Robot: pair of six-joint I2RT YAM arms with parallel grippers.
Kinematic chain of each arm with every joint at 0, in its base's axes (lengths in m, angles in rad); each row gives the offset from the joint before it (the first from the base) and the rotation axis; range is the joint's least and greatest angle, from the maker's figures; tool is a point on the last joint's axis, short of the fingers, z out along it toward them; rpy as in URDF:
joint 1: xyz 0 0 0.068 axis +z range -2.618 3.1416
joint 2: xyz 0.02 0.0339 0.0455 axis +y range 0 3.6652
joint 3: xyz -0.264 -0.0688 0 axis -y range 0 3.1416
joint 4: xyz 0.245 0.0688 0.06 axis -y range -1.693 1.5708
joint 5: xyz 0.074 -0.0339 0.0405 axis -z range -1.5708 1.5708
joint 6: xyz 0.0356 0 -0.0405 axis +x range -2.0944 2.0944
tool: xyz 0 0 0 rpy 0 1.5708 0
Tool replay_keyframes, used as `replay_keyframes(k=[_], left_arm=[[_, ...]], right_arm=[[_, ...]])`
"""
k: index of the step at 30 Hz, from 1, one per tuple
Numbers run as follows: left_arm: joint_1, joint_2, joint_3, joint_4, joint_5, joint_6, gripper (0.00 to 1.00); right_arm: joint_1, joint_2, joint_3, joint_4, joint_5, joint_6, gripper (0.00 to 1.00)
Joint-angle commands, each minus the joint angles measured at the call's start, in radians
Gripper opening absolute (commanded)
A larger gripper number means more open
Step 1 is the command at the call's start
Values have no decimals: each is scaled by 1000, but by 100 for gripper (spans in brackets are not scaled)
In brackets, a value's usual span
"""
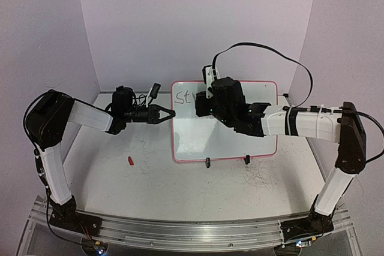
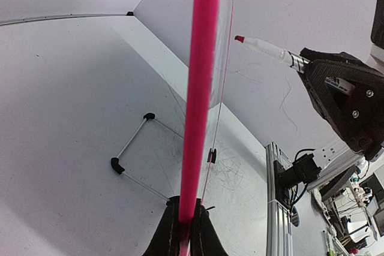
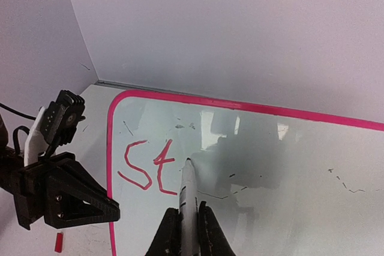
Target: Write a sentence on the whiteboard
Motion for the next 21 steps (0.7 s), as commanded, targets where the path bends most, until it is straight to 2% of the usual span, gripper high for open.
replay_keyframes(k=[1, 21], left_arm=[[-3, -44, 0, 10, 3, -19, 0], [-2, -37, 2, 10, 3, -18, 0]], right_arm=[[-1, 4, 29, 46, -27, -23, 0], [-5, 44, 60, 50, -4, -35, 0]])
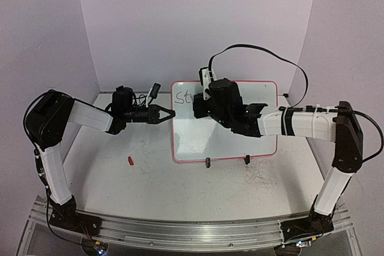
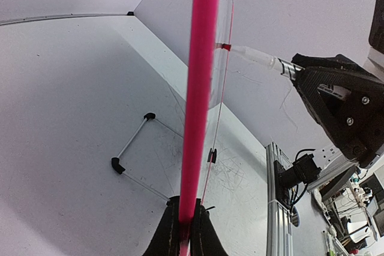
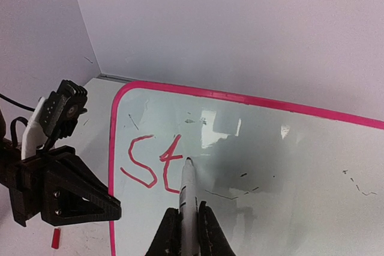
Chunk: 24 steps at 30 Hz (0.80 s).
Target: Write a sentence on the whiteboard
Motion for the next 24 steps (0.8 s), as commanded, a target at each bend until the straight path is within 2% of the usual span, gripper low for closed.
replay_keyframes(k=[1, 24], left_arm=[[-3, -38, 2, 10, 4, -18, 0], [-3, -35, 2, 10, 4, -19, 0]], right_arm=[[-5, 15, 47, 41, 21, -14, 0], [1, -54, -56, -10, 59, 38, 0]])
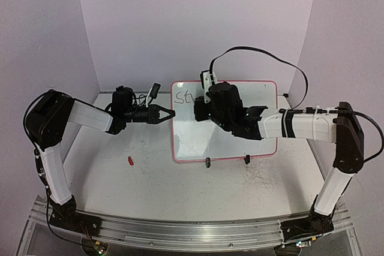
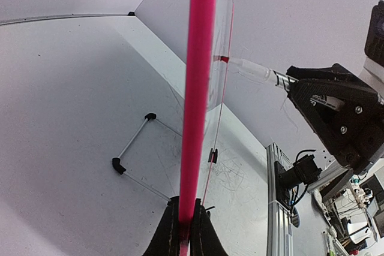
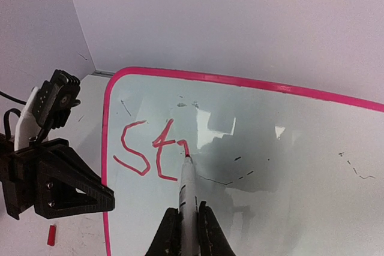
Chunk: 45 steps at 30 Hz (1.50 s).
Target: Write a sentence on the whiteboard
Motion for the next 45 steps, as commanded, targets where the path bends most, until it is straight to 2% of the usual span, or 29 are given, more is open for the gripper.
replay_keyframes(k=[1, 20, 45], left_arm=[[-3, -35, 2, 11, 7, -18, 0], [-3, -40, -3, 11, 12, -18, 0], [-3, -42, -4, 11, 13, -18, 0]], right_arm=[[0, -52, -30, -15, 29, 24, 0], [18, -56, -66, -26, 25, 56, 0], [0, 23, 55, -8, 55, 1, 0]])
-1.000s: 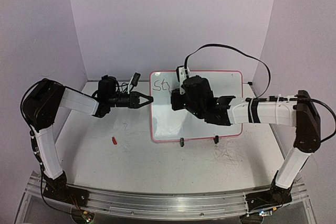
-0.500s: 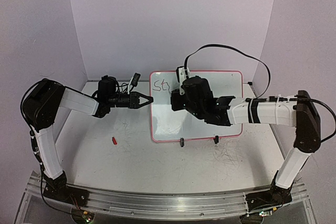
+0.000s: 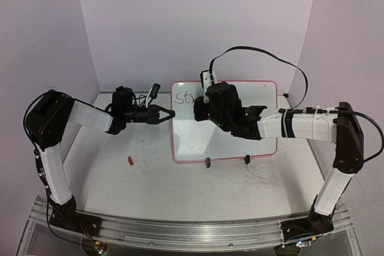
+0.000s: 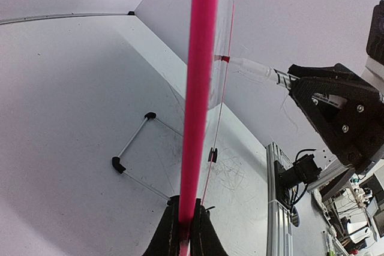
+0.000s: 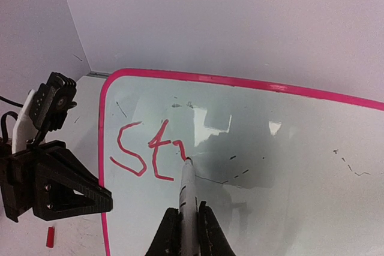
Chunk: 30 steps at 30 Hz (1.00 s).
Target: Write a sentence on the whiteboard
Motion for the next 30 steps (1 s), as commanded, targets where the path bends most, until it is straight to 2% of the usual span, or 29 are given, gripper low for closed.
replay_keyframes(k=[1, 8, 13, 19, 22, 24, 28, 30], left_arm=[[-3, -41, 0, 10, 9, -19, 0], [-3, -37, 3, 9, 8, -18, 0], [-4, -32, 5, 10, 2, -22, 0], [-3, -33, 8, 10, -7, -40, 3], [-1, -45, 5, 9, -16, -64, 18], [2, -60, 1, 7, -23, -84, 34], [21, -76, -3, -3, -12, -147, 58], [27, -90, -4, -3, -9, -191, 66]], right_arm=[[-13, 27, 50, 14, 23, -12, 0], [-15, 10, 41, 14, 88, 3, 0], [-15, -57, -6, 31, 107, 13, 0], [-17, -225, -130, 89, -11, -17, 0], [-34, -285, -183, 87, -53, 3, 0], [-42, -323, -216, 87, -67, 14, 0], [-44, -366, -270, 108, -81, 24, 0], [-43, -387, -292, 127, -98, 34, 0]])
